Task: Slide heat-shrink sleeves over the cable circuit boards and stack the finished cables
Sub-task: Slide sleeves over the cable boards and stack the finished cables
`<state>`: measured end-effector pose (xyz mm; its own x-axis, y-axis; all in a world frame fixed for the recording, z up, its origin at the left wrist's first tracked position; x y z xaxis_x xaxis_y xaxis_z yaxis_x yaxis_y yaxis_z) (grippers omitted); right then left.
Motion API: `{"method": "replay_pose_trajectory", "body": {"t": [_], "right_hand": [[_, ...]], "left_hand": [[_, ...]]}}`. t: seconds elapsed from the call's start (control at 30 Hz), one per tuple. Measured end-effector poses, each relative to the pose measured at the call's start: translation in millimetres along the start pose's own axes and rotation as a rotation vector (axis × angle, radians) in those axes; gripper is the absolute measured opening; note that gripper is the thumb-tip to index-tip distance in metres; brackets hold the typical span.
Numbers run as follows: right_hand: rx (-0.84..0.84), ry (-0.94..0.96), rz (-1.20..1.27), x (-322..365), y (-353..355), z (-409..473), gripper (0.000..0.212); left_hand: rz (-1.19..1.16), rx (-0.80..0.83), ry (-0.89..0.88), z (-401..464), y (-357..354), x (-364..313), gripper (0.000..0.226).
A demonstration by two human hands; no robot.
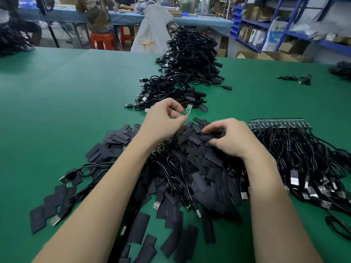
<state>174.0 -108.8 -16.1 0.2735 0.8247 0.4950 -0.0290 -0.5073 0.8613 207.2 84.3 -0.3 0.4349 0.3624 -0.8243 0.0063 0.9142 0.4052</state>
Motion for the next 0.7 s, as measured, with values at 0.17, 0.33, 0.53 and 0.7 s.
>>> {"method": "replay_pose_trajectory", "body": {"t": [0.17,0.33,0.53,0.7], "right_hand": [[0.017,-0.022,-0.02,-2.9,-7.9,2.4,0.03],[-0.036,0.018,0.082,-4.8,-4.0,6.4,0.02],[-0.068,0.03,0.148,-8.1,0.5,8.5,0.017],[-0.07,0.033,0.148,-8.5,2.0,8.2,0.015]], "left_hand": [[-0.01,0.036,0.068,-0.9,-3.3,11.9,0.011],[-0.018,0.059,0.071,0.2,-2.4,12.9,0.01],[-0.015,0.098,0.06,-1.0,-6.4,11.2,0.01],[-0.032,0.109,0.055,-2.0,-7.8,9.4,0.01]]}}
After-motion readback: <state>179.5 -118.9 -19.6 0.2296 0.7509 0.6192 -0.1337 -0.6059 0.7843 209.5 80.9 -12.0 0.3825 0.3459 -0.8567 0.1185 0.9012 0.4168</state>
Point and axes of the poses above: each hand's wrist, its own z-axis towards the middle knuckle, its own y-axis out of the back of the hand, x = y × z, the point moved 10 cm from there along z, towards the middle knuckle, and after that the axes turned 15 degrees about -y, right-handed, at the moved point
